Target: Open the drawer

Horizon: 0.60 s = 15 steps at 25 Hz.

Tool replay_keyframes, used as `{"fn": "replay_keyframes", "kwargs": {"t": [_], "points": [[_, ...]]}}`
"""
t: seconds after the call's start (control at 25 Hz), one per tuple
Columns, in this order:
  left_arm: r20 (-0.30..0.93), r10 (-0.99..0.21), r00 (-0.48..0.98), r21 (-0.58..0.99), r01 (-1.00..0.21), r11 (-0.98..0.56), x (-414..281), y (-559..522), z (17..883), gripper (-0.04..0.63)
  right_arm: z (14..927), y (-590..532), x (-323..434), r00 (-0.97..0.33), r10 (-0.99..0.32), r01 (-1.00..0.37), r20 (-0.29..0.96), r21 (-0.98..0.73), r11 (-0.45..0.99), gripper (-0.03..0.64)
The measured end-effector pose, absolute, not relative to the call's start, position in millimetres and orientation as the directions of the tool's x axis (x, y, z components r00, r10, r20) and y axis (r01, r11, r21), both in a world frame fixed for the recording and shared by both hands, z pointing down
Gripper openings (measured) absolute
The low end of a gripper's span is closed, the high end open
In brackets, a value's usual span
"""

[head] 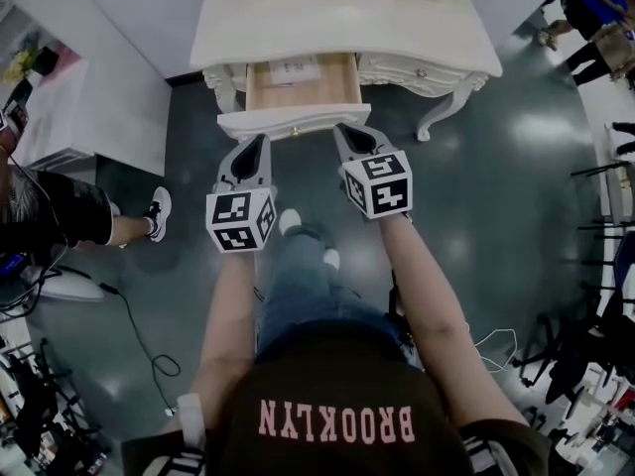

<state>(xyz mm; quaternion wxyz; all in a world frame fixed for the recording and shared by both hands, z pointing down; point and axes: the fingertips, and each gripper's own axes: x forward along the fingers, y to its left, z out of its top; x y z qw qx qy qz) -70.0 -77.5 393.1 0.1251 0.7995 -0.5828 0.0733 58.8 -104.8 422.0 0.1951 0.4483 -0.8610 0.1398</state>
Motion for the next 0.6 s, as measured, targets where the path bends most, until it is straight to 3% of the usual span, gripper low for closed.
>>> {"fn": "replay_keyframes", "kwargs": {"t": [0.6], "points": [[0.162,-0.912,0.377,0.019,-0.925,-0.379,-59,-95,320,0.006,313,-95,68,-0.506,-0.820,-0.842,0.268,0.050,0.536,-0.003]]}}
